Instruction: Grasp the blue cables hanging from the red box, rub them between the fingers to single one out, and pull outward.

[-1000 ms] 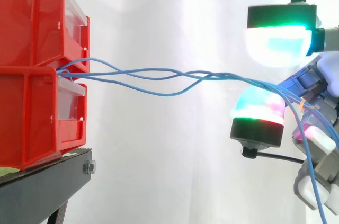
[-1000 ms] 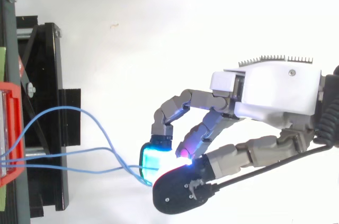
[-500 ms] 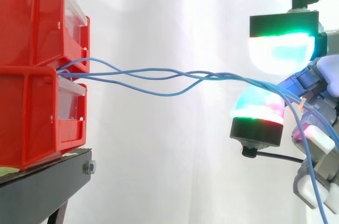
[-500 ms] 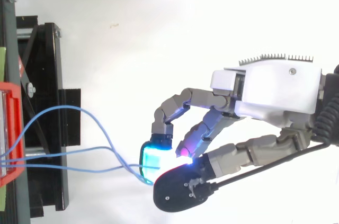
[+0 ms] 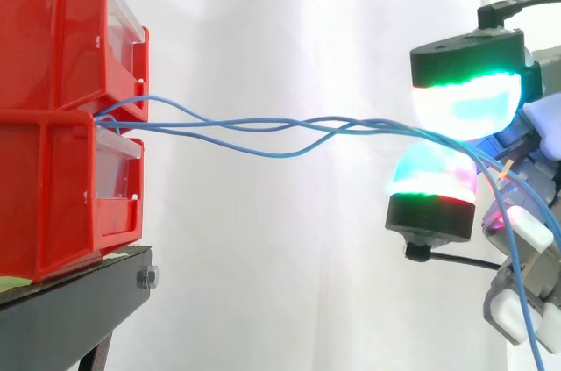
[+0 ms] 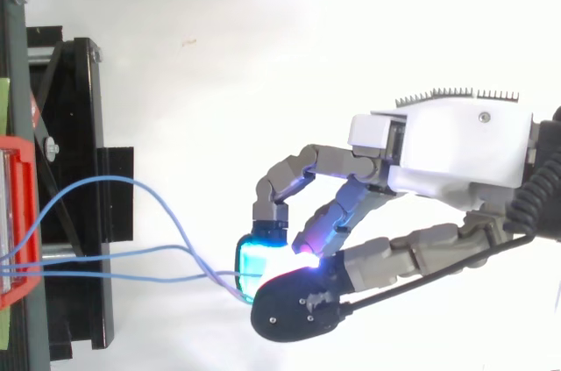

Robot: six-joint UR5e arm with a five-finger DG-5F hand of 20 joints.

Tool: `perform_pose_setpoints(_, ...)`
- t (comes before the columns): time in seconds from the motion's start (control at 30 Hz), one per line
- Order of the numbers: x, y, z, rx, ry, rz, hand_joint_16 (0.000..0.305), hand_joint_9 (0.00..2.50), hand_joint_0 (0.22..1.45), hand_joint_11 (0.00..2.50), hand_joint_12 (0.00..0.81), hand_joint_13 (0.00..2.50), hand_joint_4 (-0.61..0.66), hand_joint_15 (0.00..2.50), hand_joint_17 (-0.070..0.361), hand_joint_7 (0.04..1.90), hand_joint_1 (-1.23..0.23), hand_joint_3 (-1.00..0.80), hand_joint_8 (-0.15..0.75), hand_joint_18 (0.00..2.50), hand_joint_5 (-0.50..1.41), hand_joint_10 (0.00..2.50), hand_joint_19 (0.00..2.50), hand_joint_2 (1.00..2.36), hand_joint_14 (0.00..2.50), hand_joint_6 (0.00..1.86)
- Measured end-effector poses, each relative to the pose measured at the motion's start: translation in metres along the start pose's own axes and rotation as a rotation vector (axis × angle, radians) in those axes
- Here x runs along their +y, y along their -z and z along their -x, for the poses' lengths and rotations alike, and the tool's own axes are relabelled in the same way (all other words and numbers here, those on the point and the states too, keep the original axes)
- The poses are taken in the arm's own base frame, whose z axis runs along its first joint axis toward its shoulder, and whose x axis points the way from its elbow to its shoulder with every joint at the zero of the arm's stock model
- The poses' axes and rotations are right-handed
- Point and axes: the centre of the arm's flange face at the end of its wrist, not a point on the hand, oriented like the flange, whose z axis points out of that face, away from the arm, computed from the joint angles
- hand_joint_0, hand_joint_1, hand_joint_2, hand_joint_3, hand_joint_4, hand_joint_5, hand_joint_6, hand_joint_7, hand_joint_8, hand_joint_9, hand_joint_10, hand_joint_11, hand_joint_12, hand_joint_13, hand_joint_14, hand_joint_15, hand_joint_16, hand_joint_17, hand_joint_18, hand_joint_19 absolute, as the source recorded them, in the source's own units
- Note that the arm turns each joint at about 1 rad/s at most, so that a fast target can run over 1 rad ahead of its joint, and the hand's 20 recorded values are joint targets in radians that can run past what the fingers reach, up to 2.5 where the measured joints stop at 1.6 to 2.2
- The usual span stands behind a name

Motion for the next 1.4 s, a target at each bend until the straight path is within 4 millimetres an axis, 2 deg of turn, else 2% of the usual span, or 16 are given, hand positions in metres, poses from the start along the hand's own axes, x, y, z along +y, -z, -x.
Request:
perform_pose_setpoints(0.3,0.003,0.003,-0.001,0.001,0.001,0.006,0.058,1.07,0.57,0.61,0.395,0.70,0.03,0.46,0.130,0.97,-0.78,-0.11,0.290,0.53,-0.09,0.02,0.50,1.01,0.02,0.87)
perform_pose_setpoints(0.6,0.014,0.016,0.008,-0.045,0.057,0.019,0.052,1.03,0.58,0.62,0.373,0.66,0.05,0.47,0.118,0.96,-0.76,-0.17,0.272,0.48,-0.10,0.02,0.53,1.01,0.02,0.87)
perform_pose_setpoints(0.83,0.025,0.028,0.019,-0.130,0.126,0.037,0.049,1.00,0.57,0.62,0.357,0.65,0.04,0.48,0.110,0.93,-0.77,-0.26,0.261,0.46,-0.11,0.02,0.54,1.01,0.02,0.86)
perform_pose_setpoints(1.07,0.032,0.039,0.025,-0.176,0.189,0.033,0.049,1.00,0.53,0.62,0.354,0.66,0.04,0.50,0.110,0.92,-0.75,-0.46,0.264,0.47,-0.12,0.02,0.55,1.00,0.02,0.86)
perform_pose_setpoints(1.4,0.034,0.042,0.026,-0.183,0.209,0.031,0.048,1.02,0.56,0.64,0.346,0.67,0.03,0.50,0.107,0.94,-0.75,-0.42,0.260,0.50,-0.11,0.02,0.57,1.01,0.02,0.86)
